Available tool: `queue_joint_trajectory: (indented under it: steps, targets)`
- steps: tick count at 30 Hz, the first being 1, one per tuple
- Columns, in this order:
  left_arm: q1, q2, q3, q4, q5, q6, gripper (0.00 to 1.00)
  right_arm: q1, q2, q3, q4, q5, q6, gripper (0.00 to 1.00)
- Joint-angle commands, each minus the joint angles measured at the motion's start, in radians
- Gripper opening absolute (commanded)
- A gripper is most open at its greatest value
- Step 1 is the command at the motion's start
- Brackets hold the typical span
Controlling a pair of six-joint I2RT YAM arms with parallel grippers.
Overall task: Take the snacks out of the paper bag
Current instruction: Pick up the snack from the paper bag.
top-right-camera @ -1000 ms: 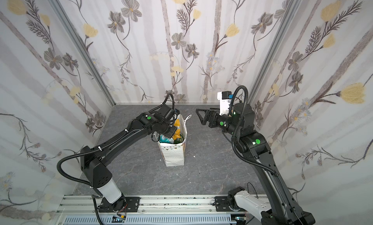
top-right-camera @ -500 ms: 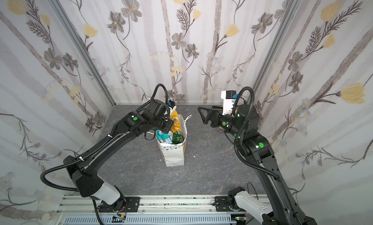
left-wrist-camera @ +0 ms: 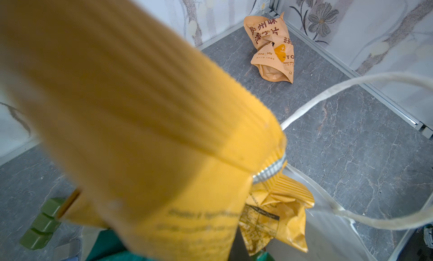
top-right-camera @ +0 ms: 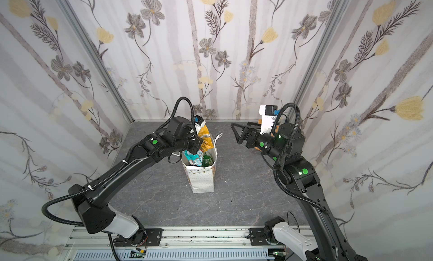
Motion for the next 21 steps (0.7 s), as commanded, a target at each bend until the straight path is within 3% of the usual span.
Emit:
queue_joint_trajectory:
  steps: [1, 5, 11, 21]
  targets:
    - [0.005, 0.002, -0.013, 0.122, 0.026, -0.028, 0.1, 0.0, -0.005, -0.005, 0.036, 0.016, 0.012, 0.94]
    - [0.008, 0.02, -0.007, 0.122, 0.048, -0.048, 0.15, 0.0, -0.014, -0.007, 0.03, 0.019, 0.013, 0.94]
    - [0.017, 0.042, -0.001, 0.128, 0.073, -0.073, 0.0, 0.001, -0.028, -0.009, 0.016, 0.033, 0.013, 0.94]
    - [0.018, -0.021, -0.007, 0.132, 0.087, -0.088, 0.0, 0.001, -0.041, -0.02, 0.033, 0.046, 0.023, 0.95]
